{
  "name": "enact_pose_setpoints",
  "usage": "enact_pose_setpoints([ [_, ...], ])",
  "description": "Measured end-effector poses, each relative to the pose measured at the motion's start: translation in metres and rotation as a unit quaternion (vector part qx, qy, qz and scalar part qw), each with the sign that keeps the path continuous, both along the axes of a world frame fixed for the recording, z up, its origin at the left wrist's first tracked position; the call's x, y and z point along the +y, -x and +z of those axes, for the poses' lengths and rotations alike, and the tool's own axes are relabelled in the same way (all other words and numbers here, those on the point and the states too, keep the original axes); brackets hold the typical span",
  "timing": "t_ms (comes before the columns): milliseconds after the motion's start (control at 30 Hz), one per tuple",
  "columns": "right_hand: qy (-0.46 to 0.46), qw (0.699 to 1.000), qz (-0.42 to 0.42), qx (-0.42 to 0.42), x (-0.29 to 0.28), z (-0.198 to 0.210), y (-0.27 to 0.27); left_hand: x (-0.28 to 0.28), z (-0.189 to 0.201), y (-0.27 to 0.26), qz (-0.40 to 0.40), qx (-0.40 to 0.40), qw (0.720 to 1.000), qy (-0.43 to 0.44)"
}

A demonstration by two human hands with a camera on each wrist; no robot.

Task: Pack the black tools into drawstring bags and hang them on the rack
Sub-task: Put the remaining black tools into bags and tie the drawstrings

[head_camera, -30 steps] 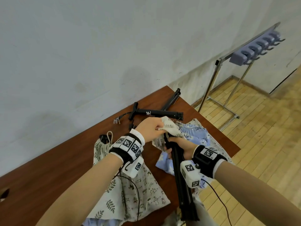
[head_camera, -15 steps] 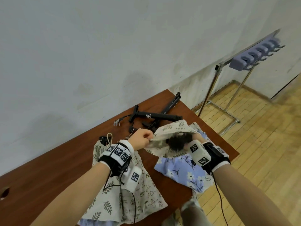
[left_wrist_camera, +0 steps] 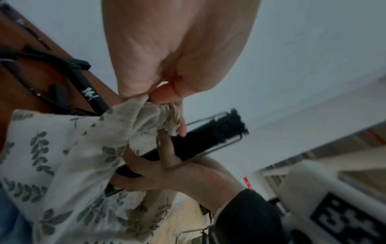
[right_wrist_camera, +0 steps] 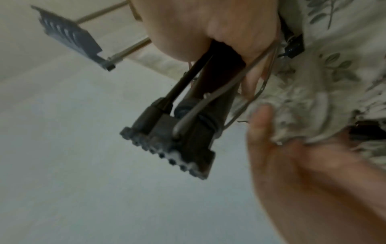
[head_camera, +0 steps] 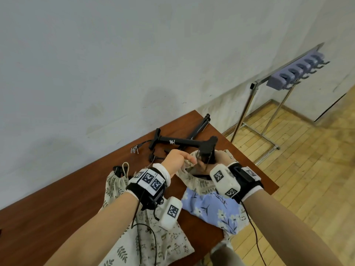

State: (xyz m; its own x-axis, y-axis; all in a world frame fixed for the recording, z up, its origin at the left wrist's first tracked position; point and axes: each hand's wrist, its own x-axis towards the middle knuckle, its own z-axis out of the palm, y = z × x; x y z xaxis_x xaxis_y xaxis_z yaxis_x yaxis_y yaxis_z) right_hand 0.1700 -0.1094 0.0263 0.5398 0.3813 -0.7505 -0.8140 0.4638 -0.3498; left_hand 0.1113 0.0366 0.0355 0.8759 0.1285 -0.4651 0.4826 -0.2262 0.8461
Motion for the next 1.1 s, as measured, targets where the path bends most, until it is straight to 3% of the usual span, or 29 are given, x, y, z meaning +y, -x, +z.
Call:
enact_pose_setpoints([
  [167,0.006,1.000,0.019,0.019,0.008,-0.007,-0.005,-0.005,-0.001,-0.010,0.051,-0.034,0.998,-0.013],
  [300,0.019,0.995,0.081,-0.047,0.014,-0.012,-0.015,-0.001,0.002,-0.019,-0.089,-0.129,0.987,0.028],
  [400,-0.031,0.985,0.165,-0.029,0.010,-0.018,-0.020,0.009,0.011,-0.033,-0.082,-0.162,0.983,-0.027],
  [467,0.001,0.984,0.176,-0.003,-0.004,-0.021,-0.020,0.021,0.014,-0.041,-0.087,-0.178,0.977,-0.077],
  [600,0.150,0.975,0.158,-0.034,-0.037,-0.034,-0.027,0.034,0.008,-0.048,-0.085,-0.187,0.976,-0.076],
  [733,0.114,0.977,0.177,-0.018,-0.056,-0.021,-0.036,0.026,0.008,-0.052,-0.087,-0.200,0.973,-0.074],
  [767,0.145,0.964,0.217,-0.046,-0.059,-0.019,-0.040,0.024,0.008,-0.054,-0.087,-0.200,0.973,-0.073],
  [800,0.216,0.932,0.276,-0.095,-0.060,-0.017,-0.041,0.024,0.009,-0.056,-0.085,-0.199,0.973,-0.074],
  [867,0.370,0.819,0.390,-0.198,-0.057,-0.022,-0.039,0.027,0.009,-0.060,-0.080,-0.195,0.974,-0.081],
  [900,0.410,0.780,0.413,-0.229,-0.055,-0.028,-0.037,0.027,0.009,-0.061,-0.082,-0.196,0.974,-0.083],
  [967,0.474,0.734,0.408,-0.264,-0.050,-0.035,-0.033,0.025,0.007,-0.062,-0.090,-0.199,0.972,-0.082],
  [1033,0.549,0.666,0.421,-0.279,-0.044,-0.044,-0.035,0.021,0.005,-0.061,-0.096,-0.195,0.973,-0.078],
  [1067,0.566,0.651,0.425,-0.273,-0.042,-0.047,-0.037,0.018,0.005,-0.061,-0.098,-0.192,0.974,-0.075],
  [1100,0.568,0.657,0.425,-0.256,-0.039,-0.049,-0.040,0.016,0.005,-0.062,-0.097,-0.191,0.974,-0.073],
])
